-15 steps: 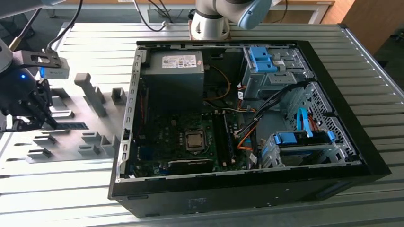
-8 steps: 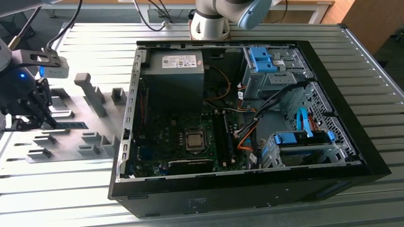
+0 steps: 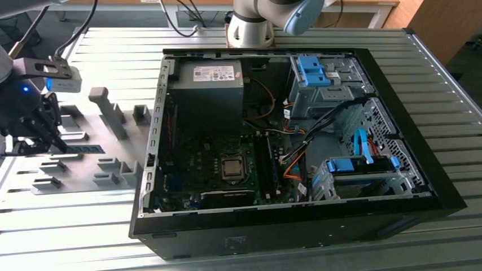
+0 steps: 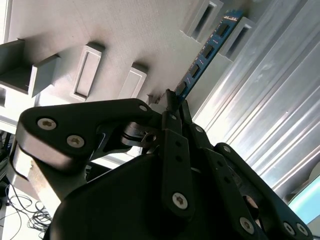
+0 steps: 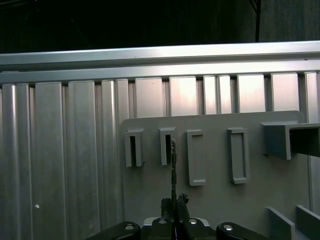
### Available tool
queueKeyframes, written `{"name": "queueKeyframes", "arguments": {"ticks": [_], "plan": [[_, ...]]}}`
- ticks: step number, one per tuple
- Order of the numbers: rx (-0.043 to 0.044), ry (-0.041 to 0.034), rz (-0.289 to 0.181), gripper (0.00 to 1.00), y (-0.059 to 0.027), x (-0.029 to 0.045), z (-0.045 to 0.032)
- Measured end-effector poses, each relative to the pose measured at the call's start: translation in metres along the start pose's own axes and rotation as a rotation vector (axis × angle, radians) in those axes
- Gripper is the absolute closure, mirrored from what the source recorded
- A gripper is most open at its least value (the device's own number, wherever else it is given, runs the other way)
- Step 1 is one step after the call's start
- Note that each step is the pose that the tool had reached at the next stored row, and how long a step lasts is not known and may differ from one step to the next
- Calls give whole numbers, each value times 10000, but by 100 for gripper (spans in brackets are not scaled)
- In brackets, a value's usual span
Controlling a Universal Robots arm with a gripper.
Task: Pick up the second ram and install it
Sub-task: 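Pick up the second ram and move it above second insertion slot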
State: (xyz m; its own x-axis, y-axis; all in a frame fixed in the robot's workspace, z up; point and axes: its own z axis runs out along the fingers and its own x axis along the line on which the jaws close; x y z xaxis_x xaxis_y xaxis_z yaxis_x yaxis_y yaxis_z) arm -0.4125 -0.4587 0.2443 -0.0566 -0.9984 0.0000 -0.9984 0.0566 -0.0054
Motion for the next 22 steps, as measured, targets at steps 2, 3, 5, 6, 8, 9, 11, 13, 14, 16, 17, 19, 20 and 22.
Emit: {"name": "queueKeyframes", "arguments": {"ticks": [2,3,5,6,8,9,11,13,14,16,17,19,20,22], "plan": [[-1,1,0,86,0,0,-8],[-1,1,0,86,0,0,-13],[0,0,0,86,0,0,-28],[1,0,0,86,0,0,-31],[1,-1,0,86,0,0,-38],[1,0,0,86,0,0,-42],[1,-1,0,86,0,0,-48],[1,0,0,86,0,-1,-53],[0,0,0,86,0,-1,-56],[0,0,1,86,0,-1,-61],[0,0,1,86,0,-1,-64],[1,-1,1,86,0,-1,-69],[0,0,1,86,0,-1,-72],[0,0,0,86,0,-1,-78]]}}
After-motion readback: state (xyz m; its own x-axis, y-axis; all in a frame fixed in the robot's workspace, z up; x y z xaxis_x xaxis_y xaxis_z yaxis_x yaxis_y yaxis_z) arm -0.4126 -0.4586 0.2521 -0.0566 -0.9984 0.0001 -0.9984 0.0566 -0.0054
